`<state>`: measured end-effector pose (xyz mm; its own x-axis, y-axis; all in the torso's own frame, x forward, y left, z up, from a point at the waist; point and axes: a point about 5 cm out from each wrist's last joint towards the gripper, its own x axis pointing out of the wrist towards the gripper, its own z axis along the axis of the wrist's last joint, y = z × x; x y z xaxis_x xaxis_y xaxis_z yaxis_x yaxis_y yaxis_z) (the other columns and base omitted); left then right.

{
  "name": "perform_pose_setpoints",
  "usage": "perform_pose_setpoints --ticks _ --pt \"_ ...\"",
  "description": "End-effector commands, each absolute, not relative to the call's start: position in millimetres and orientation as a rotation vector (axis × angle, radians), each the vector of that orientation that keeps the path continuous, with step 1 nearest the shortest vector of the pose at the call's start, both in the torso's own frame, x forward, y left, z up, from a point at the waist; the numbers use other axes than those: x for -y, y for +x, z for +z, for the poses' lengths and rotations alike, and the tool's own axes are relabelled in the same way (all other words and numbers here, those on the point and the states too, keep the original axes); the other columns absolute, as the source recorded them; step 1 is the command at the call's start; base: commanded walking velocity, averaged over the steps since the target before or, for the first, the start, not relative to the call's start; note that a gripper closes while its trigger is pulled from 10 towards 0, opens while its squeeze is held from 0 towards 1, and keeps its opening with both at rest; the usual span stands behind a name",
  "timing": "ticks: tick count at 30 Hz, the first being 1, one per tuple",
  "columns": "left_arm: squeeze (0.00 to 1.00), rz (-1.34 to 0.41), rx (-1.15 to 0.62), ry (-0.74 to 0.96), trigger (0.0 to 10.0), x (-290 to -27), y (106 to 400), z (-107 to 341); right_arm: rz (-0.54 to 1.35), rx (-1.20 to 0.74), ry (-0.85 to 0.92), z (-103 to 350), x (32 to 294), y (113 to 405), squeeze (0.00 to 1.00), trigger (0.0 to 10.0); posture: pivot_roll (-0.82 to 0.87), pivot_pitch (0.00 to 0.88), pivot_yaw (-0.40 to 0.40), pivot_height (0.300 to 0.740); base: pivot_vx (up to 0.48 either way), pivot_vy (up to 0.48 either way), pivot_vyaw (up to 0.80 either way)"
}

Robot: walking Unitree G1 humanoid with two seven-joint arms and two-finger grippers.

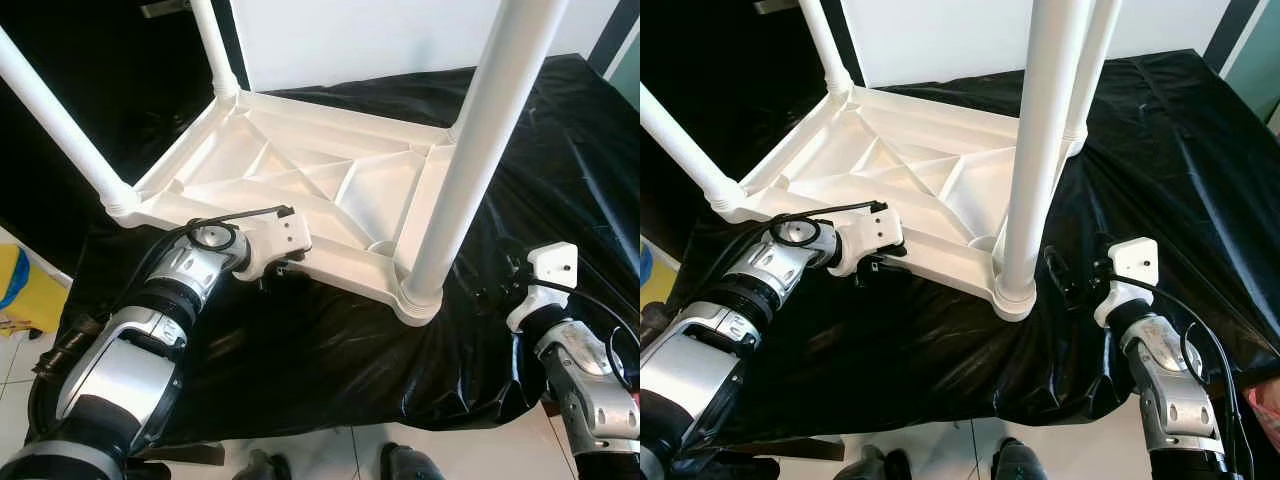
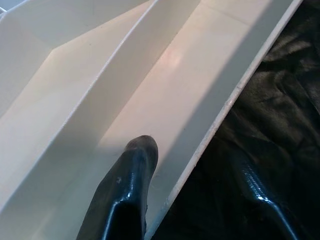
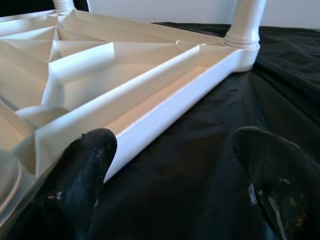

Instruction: Building children table

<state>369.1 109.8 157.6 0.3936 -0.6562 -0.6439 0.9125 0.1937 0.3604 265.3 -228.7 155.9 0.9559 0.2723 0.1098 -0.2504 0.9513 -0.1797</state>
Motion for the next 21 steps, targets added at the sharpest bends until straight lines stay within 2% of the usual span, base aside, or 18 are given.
perform_pose_setpoints --ticks 1,7,13,19,20,21 --pt "0.00 -0.850 -0.461 0.705 0.0 -141 372 133 0.265 0.134 -0.164 154 228 263 0.00 10.0 -0.14 0.155 0.093 0.740 0.000 0.000 0.00" --pt "0.00 -0.878 -0.477 0.663 0.0 -144 361 134 0.261 0.130 -0.160 152 228 263 0.00 10.0 -0.13 0.161 0.091 0.740 0.000 0.000 0.00" --pt "0.00 -0.892 -0.457 0.691 0.0 -145 353 136 0.261 0.132 -0.163 154 229 265 0.00 10.0 -0.13 0.161 0.087 0.740 0.000 0.000 0.00" --pt "0.00 -0.922 -0.425 0.691 0.0 -134 345 136 0.263 0.132 -0.167 154 229 267 0.00 10.0 -0.13 0.162 0.081 0.740 0.000 0.000 0.00" --pt "0.00 -0.935 -0.402 0.703 8.3 -130 342 137 0.263 0.133 -0.168 155 229 267 0.00 10.0 -0.13 0.163 0.080 0.740 0.000 0.000 0.00" --pt "0.00 -0.935 -0.402 0.703 8.3 -130 342 137 0.263 0.133 -0.168 155 229 267 0.00 10.0 -0.13 0.163 0.080 0.740 0.000 0.000 0.00"
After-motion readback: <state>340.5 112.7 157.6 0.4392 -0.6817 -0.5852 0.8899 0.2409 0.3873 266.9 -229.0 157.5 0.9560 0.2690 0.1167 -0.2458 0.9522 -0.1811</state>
